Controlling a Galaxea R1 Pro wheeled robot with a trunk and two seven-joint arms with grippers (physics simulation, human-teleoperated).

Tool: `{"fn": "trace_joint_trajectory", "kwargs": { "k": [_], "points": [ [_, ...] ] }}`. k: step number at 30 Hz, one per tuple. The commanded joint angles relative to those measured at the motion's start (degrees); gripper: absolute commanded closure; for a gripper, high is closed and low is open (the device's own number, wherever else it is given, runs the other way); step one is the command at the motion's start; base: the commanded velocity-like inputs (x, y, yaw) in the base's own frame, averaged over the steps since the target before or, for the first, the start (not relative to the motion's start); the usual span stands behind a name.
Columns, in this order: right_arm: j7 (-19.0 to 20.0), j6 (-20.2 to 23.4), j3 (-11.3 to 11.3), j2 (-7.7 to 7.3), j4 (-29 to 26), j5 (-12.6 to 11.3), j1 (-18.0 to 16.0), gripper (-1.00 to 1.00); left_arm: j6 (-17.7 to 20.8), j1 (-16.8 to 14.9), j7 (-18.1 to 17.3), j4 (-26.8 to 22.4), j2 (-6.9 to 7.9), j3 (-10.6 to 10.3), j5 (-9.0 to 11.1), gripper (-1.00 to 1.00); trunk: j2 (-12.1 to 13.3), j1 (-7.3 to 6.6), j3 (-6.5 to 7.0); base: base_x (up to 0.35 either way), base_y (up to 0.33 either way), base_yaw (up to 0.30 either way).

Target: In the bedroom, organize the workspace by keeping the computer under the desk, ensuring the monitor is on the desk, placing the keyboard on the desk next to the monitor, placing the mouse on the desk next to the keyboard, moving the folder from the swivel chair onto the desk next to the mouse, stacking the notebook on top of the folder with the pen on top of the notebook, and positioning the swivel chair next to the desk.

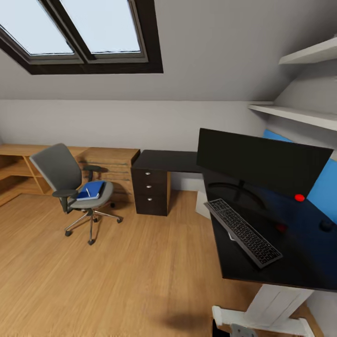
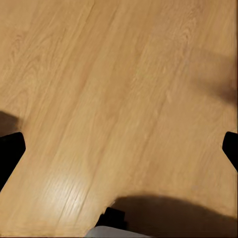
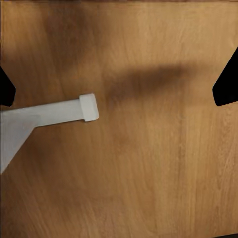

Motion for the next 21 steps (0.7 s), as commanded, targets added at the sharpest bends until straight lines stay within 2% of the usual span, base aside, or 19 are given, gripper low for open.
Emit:
{"fn": "trace_joint_trajectory", "kwargs": {
  "k": [1, 15, 18, 21],
  "points": [
    [0.0, -0.2, 0.0, 0.01, 0.1, -0.2, -0.1, -1.0, -0.2, 0.0, 0.2, 0.0, 0.01, -0.3, 0.5, -1.0, 0.4, -0.25, 0.12, -0.284, -0.246, -0.006],
    [0.0, -0.2, -0.1, 0.01, 0.2, -0.2, -0.1, -1.0, -0.3, 0.0, 0.2, 0.0, -0.35, -0.3, 0.4, -1.0, 6.0, -3.33, 2.63, -0.283, -0.246, -0.005],
    [0.0, -0.2, -0.1, 0.0, 0.2, -0.2, -0.1, -1.0, -0.3, 0.0, 0.2, 0.0, -0.36, -0.3, 0.4, -1.0, 7.2, -3.99, 3.17, -0.281, -0.246, -0.136],
    [0.0, -0.3, -0.1, -0.04, 0.1, -0.2, -0.1, -1.0, -0.4, 0.0, 0.1, 0.0, -0.36, -0.3, 0.4, -1.0, 7.2, -3.99, 3.17, -0.236, -0.222, -0.211]
  ]
}}
